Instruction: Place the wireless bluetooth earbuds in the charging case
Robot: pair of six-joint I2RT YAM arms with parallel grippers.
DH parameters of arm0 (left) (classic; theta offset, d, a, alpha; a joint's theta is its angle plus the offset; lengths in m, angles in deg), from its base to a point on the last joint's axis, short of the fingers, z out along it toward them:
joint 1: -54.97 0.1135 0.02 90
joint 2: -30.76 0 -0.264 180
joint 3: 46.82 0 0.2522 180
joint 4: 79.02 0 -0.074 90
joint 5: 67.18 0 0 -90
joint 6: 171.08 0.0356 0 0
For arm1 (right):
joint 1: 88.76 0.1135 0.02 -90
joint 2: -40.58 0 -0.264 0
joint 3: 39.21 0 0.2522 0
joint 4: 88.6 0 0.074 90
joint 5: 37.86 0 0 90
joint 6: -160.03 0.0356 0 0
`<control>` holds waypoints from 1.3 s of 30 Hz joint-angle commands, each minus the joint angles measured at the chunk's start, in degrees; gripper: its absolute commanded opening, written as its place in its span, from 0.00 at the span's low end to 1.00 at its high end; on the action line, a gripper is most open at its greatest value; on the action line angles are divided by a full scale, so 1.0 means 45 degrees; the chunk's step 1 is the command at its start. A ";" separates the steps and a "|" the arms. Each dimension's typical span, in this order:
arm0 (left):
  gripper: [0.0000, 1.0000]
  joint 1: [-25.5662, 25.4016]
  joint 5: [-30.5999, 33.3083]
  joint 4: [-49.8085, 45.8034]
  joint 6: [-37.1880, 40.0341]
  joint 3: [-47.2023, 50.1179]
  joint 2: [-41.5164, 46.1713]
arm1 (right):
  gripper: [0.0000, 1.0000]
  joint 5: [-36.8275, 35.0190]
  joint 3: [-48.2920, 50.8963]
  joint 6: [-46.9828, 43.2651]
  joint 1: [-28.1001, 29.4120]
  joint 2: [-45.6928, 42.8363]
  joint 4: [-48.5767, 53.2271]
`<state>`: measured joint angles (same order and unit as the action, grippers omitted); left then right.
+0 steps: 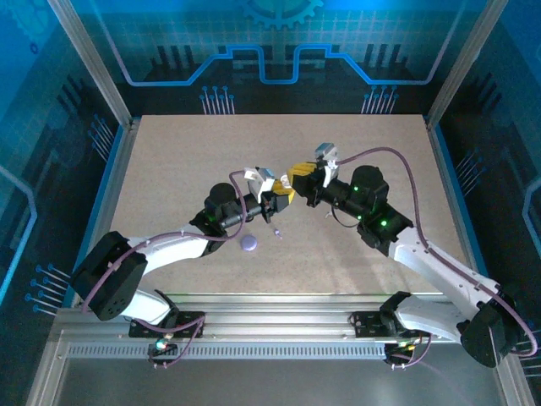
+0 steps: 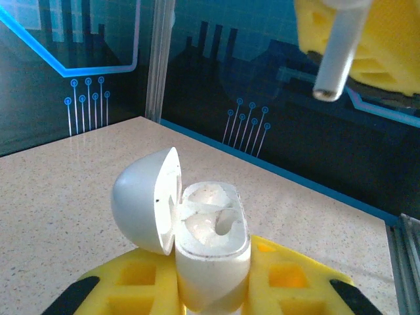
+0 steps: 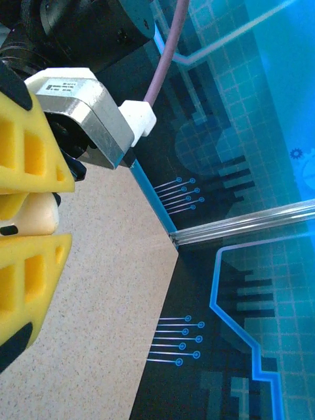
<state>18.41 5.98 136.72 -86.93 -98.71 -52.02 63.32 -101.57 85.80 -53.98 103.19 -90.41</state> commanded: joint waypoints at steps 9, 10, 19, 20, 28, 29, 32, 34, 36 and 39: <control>0.15 -0.0080 -0.0984 0.1012 -0.0028 -0.0179 0.0383 | 0.18 0.1372 0.0257 0.0156 -0.0557 0.0715 -0.1240; 0.15 -0.0087 -0.0985 0.1037 -0.0036 -0.0166 0.0417 | 0.18 0.1497 0.0265 0.0186 -0.0599 0.0735 -0.1265; 0.15 -0.0078 -0.0923 0.1052 -0.0178 -0.0179 0.0633 | 0.18 0.2008 0.0526 0.0244 -0.0841 0.0625 -0.1134; 0.15 -0.0081 -0.0926 0.1063 -0.0184 -0.0178 0.0660 | 0.18 0.1998 0.0545 0.0211 -0.0855 0.0589 -0.1079; 0.15 -0.0093 -0.1001 0.1150 -0.0207 -0.0218 0.0662 | 0.18 0.2139 0.0683 0.0131 -0.0973 0.0369 -0.0788; 0.15 -0.0093 -0.1004 0.1155 -0.0190 -0.0218 0.0643 | 0.18 0.2207 0.0664 0.0091 -0.1010 0.0364 -0.0693; 0.15 -0.0081 -0.1042 0.1133 -0.0185 -0.0230 0.0657 | 0.18 0.2632 0.0421 0.0024 -0.1128 0.0380 -0.0145; 0.15 -0.0082 -0.1137 0.1077 -0.0141 -0.0255 0.0681 | 0.18 0.2763 0.0203 -0.0115 -0.1148 0.0454 0.0445; 0.15 -0.0099 -0.1265 0.1006 -0.0063 -0.0295 0.0706 | 0.18 0.2789 0.0118 -0.0184 -0.1150 0.0493 0.0675; 0.15 -0.0099 -0.1398 0.0885 0.0071 -0.0353 0.0750 | 0.18 0.2750 0.0098 -0.0169 -0.1207 0.0556 0.0765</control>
<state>18.30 1.67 138.53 -87.10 -98.69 -50.56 75.23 -99.52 85.99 -58.35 105.79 -89.63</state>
